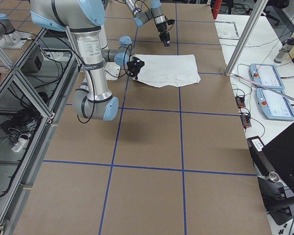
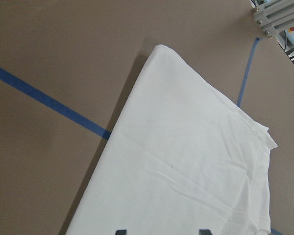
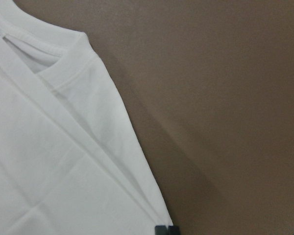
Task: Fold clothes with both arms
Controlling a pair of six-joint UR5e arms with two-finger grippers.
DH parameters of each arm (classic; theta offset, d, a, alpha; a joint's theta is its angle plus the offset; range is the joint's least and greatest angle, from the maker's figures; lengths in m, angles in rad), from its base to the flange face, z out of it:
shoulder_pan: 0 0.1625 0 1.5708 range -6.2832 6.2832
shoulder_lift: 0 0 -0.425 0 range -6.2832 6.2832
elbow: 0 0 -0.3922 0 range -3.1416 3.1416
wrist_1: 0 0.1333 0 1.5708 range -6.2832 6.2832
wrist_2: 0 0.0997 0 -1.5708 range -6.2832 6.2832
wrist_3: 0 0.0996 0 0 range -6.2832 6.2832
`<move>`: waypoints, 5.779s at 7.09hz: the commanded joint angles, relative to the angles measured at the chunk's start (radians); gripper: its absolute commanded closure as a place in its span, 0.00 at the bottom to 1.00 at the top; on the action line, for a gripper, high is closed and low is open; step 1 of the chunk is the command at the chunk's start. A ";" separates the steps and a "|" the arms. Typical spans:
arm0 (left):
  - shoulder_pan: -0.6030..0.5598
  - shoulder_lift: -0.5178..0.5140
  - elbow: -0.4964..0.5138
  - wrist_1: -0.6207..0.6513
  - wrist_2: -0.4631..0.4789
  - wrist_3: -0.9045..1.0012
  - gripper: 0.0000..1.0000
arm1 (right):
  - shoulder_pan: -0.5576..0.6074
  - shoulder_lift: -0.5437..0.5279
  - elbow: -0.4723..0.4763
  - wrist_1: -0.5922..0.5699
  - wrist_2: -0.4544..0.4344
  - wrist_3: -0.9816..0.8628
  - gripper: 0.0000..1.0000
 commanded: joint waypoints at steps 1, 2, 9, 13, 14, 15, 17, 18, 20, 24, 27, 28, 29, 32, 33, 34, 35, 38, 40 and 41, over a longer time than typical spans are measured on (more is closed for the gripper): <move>0.221 0.048 -0.219 0.269 0.156 -0.088 0.42 | -0.029 -0.004 0.034 -0.040 -0.002 0.032 1.00; 0.315 0.084 -0.229 0.284 0.198 -0.163 0.42 | -0.040 -0.009 0.037 -0.040 -0.003 0.034 1.00; 0.514 0.160 -0.227 0.304 0.323 -0.268 0.42 | -0.048 -0.015 0.039 -0.040 -0.006 0.034 1.00; 0.511 0.152 -0.219 0.304 0.324 -0.267 0.61 | -0.046 -0.016 0.045 -0.040 -0.006 0.034 1.00; 0.511 0.151 -0.219 0.304 0.324 -0.267 0.63 | -0.046 -0.015 0.046 -0.041 -0.005 0.034 1.00; 0.509 0.151 -0.219 0.304 0.324 -0.267 0.72 | -0.046 -0.015 0.045 -0.041 -0.005 0.034 1.00; 0.497 0.148 -0.219 0.304 0.324 -0.265 1.00 | -0.046 -0.015 0.046 -0.041 -0.005 0.034 1.00; 0.494 0.145 -0.230 0.304 0.324 -0.264 1.00 | -0.046 -0.015 0.050 -0.040 -0.005 0.034 1.00; 0.501 0.154 -0.317 0.311 0.324 -0.262 1.00 | -0.060 -0.023 0.077 -0.044 -0.006 0.035 1.00; 0.549 0.142 -0.472 0.387 0.341 -0.279 1.00 | -0.095 -0.098 0.209 -0.046 -0.017 0.086 1.00; 0.270 -0.054 -0.380 0.461 0.304 -0.038 1.00 | 0.181 -0.003 0.193 -0.046 0.062 -0.013 1.00; 0.180 -0.106 -0.288 0.468 0.263 0.039 1.00 | 0.278 0.057 0.083 -0.034 0.134 -0.113 1.00; 0.093 -0.146 -0.209 0.459 0.261 0.137 1.00 | 0.354 0.136 -0.037 -0.023 0.139 -0.183 1.00; -0.006 -0.211 0.088 0.240 0.254 0.209 1.00 | 0.480 0.326 -0.398 0.061 0.216 -0.314 1.00; -0.029 -0.249 0.159 0.206 0.252 0.210 1.00 | 0.510 0.361 -0.508 0.153 0.260 -0.319 1.00; -0.046 -0.277 0.235 0.174 0.253 0.241 1.00 | 0.531 0.393 -0.583 0.189 0.282 -0.363 1.00; -0.069 -0.279 0.294 0.102 0.253 0.254 1.00 | 0.535 0.443 -0.661 0.192 0.283 -0.396 1.00; -0.168 -0.288 0.388 0.035 0.209 0.382 0.50 | 0.657 0.453 -0.798 0.309 0.340 -0.614 0.00; -0.216 -0.271 0.388 0.034 0.158 0.505 0.51 | 0.751 0.394 -0.823 0.312 0.412 -0.823 0.00; -0.262 -0.233 0.388 0.032 0.032 0.644 0.51 | 0.788 0.332 -0.793 0.312 0.437 -0.915 0.00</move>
